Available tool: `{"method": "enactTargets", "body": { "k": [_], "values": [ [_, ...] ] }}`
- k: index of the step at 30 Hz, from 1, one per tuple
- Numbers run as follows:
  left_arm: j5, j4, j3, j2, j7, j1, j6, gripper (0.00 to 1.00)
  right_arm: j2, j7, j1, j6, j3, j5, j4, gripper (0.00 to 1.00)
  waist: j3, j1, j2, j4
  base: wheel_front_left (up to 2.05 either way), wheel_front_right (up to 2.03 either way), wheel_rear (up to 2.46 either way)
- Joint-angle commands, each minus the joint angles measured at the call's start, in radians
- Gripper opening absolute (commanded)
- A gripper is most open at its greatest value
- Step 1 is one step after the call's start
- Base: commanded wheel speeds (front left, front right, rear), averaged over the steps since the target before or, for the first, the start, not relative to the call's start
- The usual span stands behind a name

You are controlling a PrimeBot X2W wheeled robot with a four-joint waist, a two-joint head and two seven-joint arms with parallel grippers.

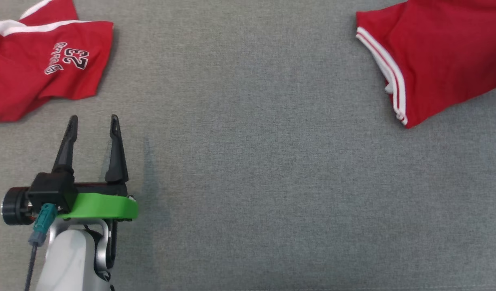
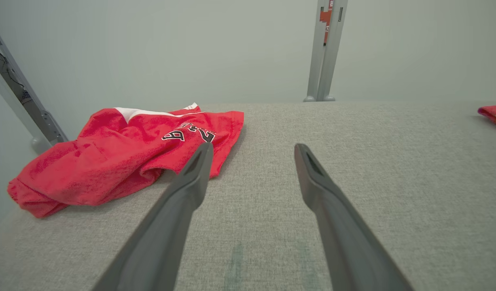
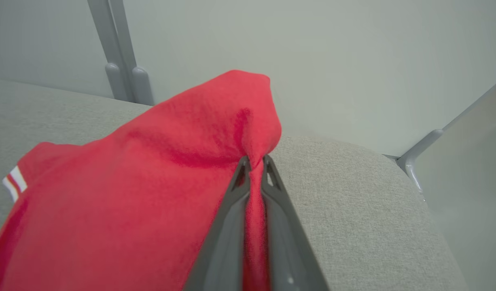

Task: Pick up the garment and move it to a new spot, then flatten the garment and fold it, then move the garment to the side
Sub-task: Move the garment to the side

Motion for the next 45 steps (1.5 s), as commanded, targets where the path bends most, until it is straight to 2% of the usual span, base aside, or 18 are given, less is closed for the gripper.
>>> {"method": "enactTargets", "body": {
  "k": [1,7,12,18,22,23,24,25,32,36,40,45],
  "values": [
    [0.006,-0.016,0.008,0.018,0.003,-0.029,0.006,1.0,-0.022,0.0,-0.031,-0.002,-0.005,0.011,-0.006,0.0,0.131,-0.0001,0.0,-0.112,0.0,0.0,0.0],
    [0.026,-0.099,0.016,0.053,0.026,-0.048,0.019,1.0,-0.126,0.011,-0.097,-0.002,-0.002,0.028,-0.01,0.0,0.196,-0.0001,0.0,-0.161,0.0,0.0,0.0],
    [0.039,-0.169,0.013,0.067,0.049,-0.032,0.028,1.0,-0.187,0.02,-0.144,-0.002,-0.001,0.042,0.001,0.0,0.227,-0.0001,0.0,-0.178,0.0,0.0,0.0],
    [0.05,-0.247,0.011,0.083,0.075,-0.013,0.039,1.0,-0.22,0.024,-0.205,-0.002,0.013,0.038,0.037,0.0,0.247,-0.0001,0.0,-0.173,0.0,0.0,0.0],
    [0.051,-0.287,0.011,0.09,0.087,-0.007,0.046,1.0,-0.213,0.012,-0.252,-0.002,0.035,0.003,0.077,0.0,0.259,-0.0001,0.0,-0.164,0.0,0.0,0.0],
    [0.049,-0.294,0.01,0.091,0.091,-0.007,0.047,1.0,-0.214,0.002,-0.265,-0.002,0.042,-0.017,0.091,0.26,0.261,-0.0001,0.0,-0.161,0.0,0.0,0.0],
    [0.051,-0.299,0.009,0.092,0.093,-0.007,0.048,1.0,-0.216,-0.01,-0.279,-0.002,0.045,-0.035,0.102,0.92,0.263,-0.0001,0.0,-0.159,0.0,0.0,0.0],
    [0.051,-0.305,0.008,0.093,0.095,-0.006,0.048,1.0,-0.215,-0.017,-0.294,-0.002,0.046,-0.051,0.122,1.0,0.265,-0.0001,0.0,-0.156,0.0,0.0,0.0],
    [0.043,-0.301,0.001,0.089,0.086,-0.003,0.055,1.0,-0.192,-0.098,-0.364,-0.002,0.039,-0.141,0.227,1.0,0.247,-0.0001,0.0,-0.14,0.0,0.0,0.0],
    [0.03,-0.274,0.002,0.08,0.069,0.012,0.06,1.0,-0.155,-0.138,-0.355,-0.002,0.034,-0.148,0.229,1.0,0.199,-0.0001,0.0,-0.139,0.0,0.0,0.0],
    [0.012,-0.235,0.009,0.069,0.053,0.03,0.062,1.0,-0.122,-0.154,-0.303,-0.002,0.023,-0.138,0.185,1.0,0.132,-0.0001,0.0,-0.131,0.0,0.0,0.0],
    [-0.01,-0.19,0.024,0.064,0.036,0.069,0.068,1.0,-0.082,-0.155,-0.205,-0.002,-0.021,-0.129,0.016,1.0,0.043,-0.0001,0.0,-0.125,0.0,0.0,0.0]
  ]
}}
